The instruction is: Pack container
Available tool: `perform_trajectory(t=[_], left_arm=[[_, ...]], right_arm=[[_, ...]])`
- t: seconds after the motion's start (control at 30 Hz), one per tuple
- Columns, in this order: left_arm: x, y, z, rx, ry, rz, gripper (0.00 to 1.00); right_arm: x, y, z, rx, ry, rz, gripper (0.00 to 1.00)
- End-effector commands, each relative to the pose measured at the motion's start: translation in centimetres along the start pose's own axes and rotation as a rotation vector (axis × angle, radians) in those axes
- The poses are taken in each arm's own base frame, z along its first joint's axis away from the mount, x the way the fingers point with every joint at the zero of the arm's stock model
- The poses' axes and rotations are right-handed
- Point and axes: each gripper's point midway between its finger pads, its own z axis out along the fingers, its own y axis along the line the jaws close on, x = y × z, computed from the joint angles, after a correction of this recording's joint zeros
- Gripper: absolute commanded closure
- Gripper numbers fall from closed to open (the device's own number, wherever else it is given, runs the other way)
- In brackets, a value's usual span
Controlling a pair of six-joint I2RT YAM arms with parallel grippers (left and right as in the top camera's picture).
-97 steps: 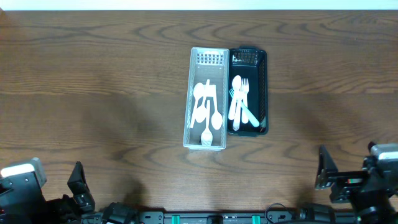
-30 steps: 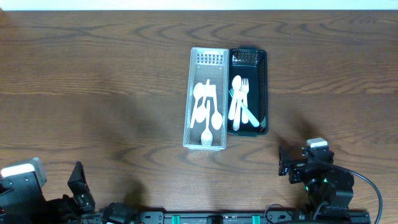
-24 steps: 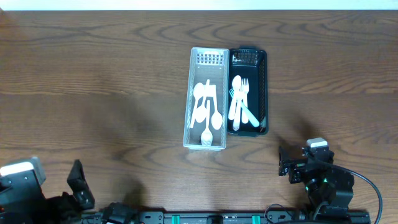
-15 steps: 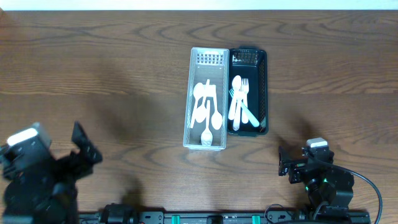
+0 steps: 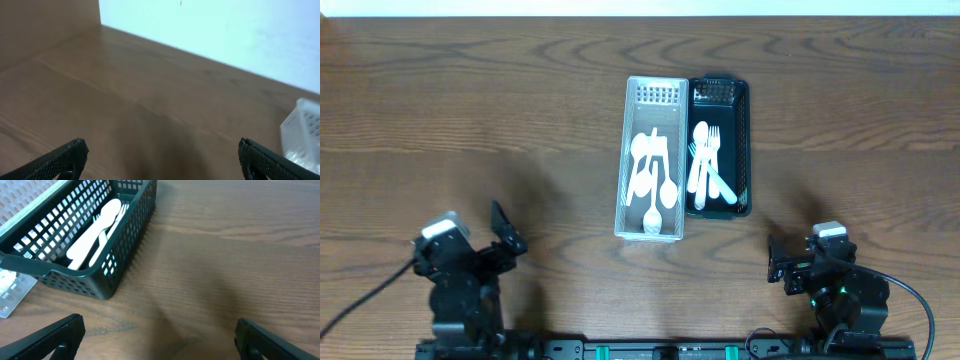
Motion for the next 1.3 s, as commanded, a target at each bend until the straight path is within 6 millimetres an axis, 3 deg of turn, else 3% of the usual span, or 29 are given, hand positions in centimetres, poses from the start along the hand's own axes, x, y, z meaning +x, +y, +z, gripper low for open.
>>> perform_trajectory(t=[0.0,0.23,0.5,0.73,1.27], left_arm=[[1.4,0.2,0.3,0.013,-0.022,-0.023,0.02],[5.2,0.7,1.6,-0.001,0.029,-0.006,0.02],[6.7,0.8,2.8,-0.001,0.026,-0.006,0.02],[7.9,0.8,3.5,0.000,0.021,-0.007,0.02],[8.0,0.9,3.5,-0.001,0.025,-0.006,0.02]], right_arm=[[0.0,0.4,0.0,-0.021,-0.003,-0.002,0.01],[0.0,0.4,0.0,-0.021,-0.003,-0.002,0.01],[0.0,0.4,0.0,-0.021,-0.003,-0.002,0.01],[0.0,0.4,0.0,-0.021,-0.003,-0.002,0.01],[0.0,0.4,0.0,-0.021,-0.003,-0.002,0.01]])
